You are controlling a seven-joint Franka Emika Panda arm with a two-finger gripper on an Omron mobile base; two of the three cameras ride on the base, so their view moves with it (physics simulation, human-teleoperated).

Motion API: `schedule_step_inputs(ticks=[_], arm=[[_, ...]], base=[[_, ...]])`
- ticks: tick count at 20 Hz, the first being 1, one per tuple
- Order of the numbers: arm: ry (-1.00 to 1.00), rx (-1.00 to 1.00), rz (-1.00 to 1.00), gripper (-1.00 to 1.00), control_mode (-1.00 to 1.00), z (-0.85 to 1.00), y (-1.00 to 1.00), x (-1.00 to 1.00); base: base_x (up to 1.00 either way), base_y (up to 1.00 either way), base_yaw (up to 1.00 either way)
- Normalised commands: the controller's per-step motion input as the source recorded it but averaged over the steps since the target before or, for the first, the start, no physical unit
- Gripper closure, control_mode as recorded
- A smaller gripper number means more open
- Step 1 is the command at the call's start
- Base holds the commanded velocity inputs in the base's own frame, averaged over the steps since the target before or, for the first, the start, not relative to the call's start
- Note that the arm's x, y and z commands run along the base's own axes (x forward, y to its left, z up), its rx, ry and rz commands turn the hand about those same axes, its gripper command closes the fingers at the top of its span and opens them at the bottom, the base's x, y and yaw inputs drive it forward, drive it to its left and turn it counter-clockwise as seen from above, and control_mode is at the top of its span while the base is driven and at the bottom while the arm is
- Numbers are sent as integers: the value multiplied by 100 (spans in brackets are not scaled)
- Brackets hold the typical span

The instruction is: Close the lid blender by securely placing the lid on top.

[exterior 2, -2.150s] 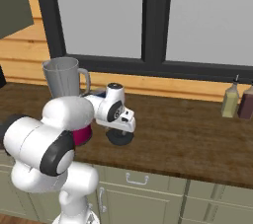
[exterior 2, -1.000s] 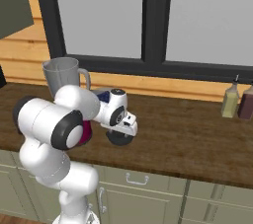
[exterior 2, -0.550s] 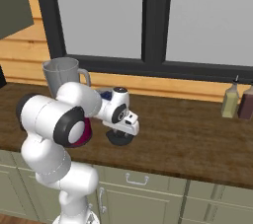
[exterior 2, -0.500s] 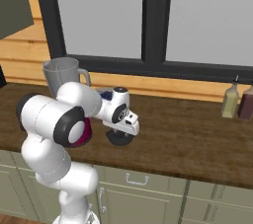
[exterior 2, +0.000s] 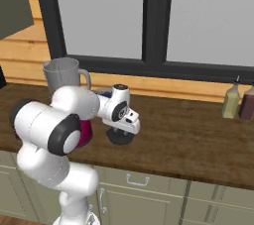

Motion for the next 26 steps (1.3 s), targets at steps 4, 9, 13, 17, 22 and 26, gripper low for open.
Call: schedule_step_inputs(ticks=[4, 9, 13, 17, 22, 26], arm=[[-2, -1, 0, 100, -100, 95, 3, -41], [-12, -5, 0, 100, -100, 100, 0, -57], [-5, -9, 0, 100, -100, 100, 27, -44], [0, -1, 1, 100, -100, 100, 39, -22], [-2, -4, 0, 100, -100, 100, 36, -22], [-5, 0, 0, 100, -100, 100, 27, -35]], base=[[0, 0, 0], [0, 0, 0], [0, 0, 0], [0, 0, 0], [0, 0, 0], [0, 0, 0]])
